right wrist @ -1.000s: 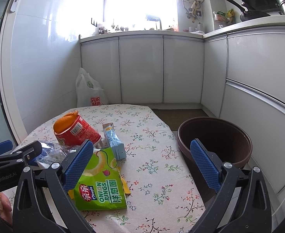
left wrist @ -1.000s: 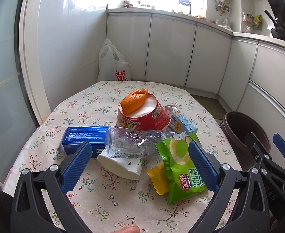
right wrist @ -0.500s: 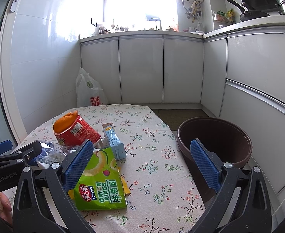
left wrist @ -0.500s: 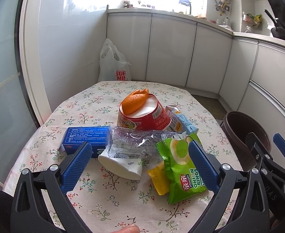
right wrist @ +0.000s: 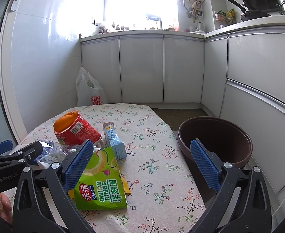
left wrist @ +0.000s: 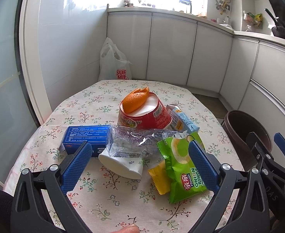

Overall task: Collect trash
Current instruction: 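Grasp the orange peel on the red cup with the left gripper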

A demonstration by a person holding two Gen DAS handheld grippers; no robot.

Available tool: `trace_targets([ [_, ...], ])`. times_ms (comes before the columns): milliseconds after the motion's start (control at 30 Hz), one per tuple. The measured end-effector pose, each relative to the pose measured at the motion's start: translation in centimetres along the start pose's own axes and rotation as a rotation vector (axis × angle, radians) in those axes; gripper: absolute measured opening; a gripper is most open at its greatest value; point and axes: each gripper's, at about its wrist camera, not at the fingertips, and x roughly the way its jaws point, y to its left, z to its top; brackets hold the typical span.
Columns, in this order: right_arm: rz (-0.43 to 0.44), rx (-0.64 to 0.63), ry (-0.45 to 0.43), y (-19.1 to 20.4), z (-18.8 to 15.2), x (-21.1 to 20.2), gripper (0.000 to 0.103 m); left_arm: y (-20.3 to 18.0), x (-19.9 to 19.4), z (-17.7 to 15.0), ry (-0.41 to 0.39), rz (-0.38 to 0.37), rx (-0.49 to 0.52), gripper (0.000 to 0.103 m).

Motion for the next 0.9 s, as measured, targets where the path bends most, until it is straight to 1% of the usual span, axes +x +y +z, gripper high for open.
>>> trace_targets([
  [400, 0.015, 0.003, 0.023, -0.1, -0.2, 0.3, 0.096, -0.1, 0.4, -0.2, 0.022, 0.011, 0.004, 0.097],
  [467, 0.03, 0.014, 0.056, -0.2, -0.3, 0.7, 0.096, 0.2, 0.7, -0.2, 0.037, 0.011, -0.015, 0.097],
  [567, 0.03, 0.032, 0.121, -0.5, -0.6, 1.8, 0.096, 1.0, 1.4, -0.2, 0.076, 0.008, -0.059, 0.097],
  [667, 0.032, 0.063, 0.194, -1.0, -0.9, 2.9, 0.096, 1.9, 2.5, -0.4, 0.137, 0.022, -0.111, 0.097],
  [800, 0.031, 0.092, 0.249, -1.6, -0.9, 3.9, 0.096, 3.3, 3.3, -0.7, 0.193, 0.04, -0.17, 0.097],
  [900, 0.04, 0.11, 0.287, -1.8, 0.1, 4.9, 0.096, 4.1, 4.0, -0.8, 0.234, 0.052, -0.192, 0.097],
])
